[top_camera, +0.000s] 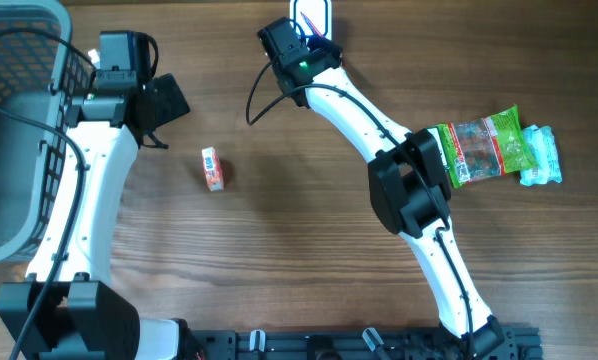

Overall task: Scan the item barcode
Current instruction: 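Hold the red packet in front of the scanner window, then lower the red packet onto the table beside the AXE box, then move the right gripper left and grasp the red-white Kleenex pack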

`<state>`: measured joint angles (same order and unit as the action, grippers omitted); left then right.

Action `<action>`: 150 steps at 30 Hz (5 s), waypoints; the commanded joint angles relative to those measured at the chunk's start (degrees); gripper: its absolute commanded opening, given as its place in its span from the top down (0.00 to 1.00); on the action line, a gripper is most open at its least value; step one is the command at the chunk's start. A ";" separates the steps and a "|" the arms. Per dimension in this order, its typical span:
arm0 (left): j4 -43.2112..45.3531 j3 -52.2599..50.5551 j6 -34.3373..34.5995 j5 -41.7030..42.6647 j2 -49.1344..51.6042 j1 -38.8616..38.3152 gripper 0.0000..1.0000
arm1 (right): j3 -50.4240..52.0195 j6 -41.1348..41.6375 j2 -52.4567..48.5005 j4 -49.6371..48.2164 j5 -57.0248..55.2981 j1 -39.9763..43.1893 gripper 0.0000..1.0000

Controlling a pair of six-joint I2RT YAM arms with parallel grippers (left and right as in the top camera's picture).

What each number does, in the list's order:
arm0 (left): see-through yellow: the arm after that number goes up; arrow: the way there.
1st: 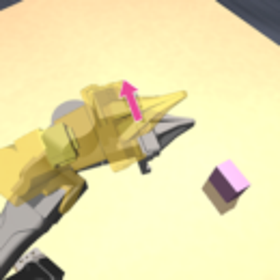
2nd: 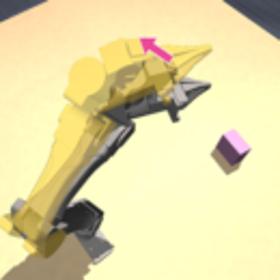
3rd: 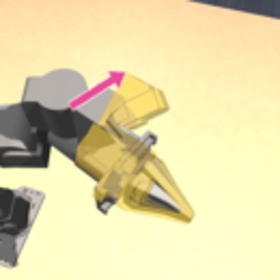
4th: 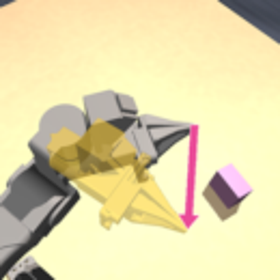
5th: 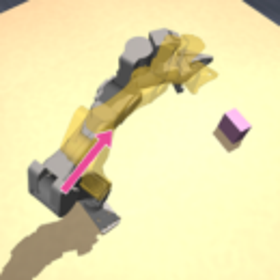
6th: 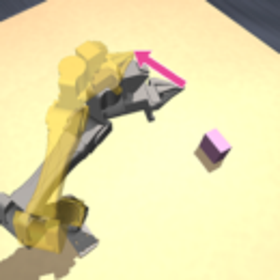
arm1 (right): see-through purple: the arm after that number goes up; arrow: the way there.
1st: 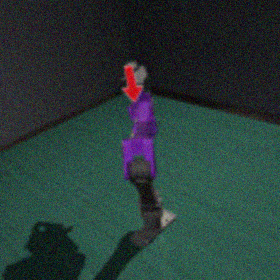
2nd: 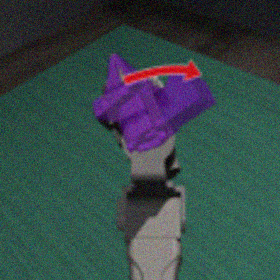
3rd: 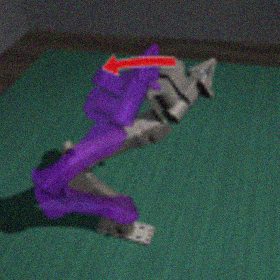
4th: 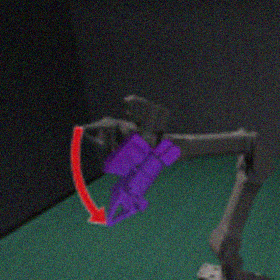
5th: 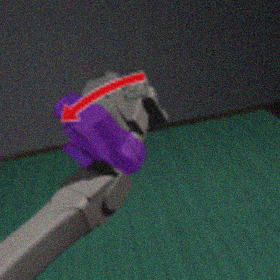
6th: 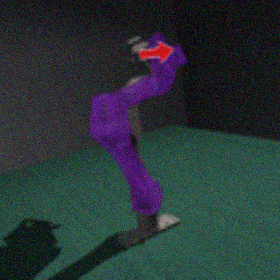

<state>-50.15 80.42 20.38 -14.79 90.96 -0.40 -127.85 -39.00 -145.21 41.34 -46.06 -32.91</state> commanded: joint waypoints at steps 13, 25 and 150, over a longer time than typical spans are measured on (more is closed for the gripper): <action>-0.04 0.48 -0.68 -0.68 -0.13 0.31 0.00 | 0.79 28.09 26.34 16.11 20.28 0.74 0.96; -0.04 0.48 -0.68 -0.68 -0.13 0.31 0.00 | 1.97 41.00 41.51 43.32 50.36 13.66 0.96; -0.04 0.48 -0.68 -0.68 -0.13 0.31 0.00 | 52.48 61.55 39.65 0.74 29.51 -5.01 0.86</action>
<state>-50.15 80.42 20.38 -15.16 90.96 -0.40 -75.85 22.63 -101.36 42.76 -13.32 -37.69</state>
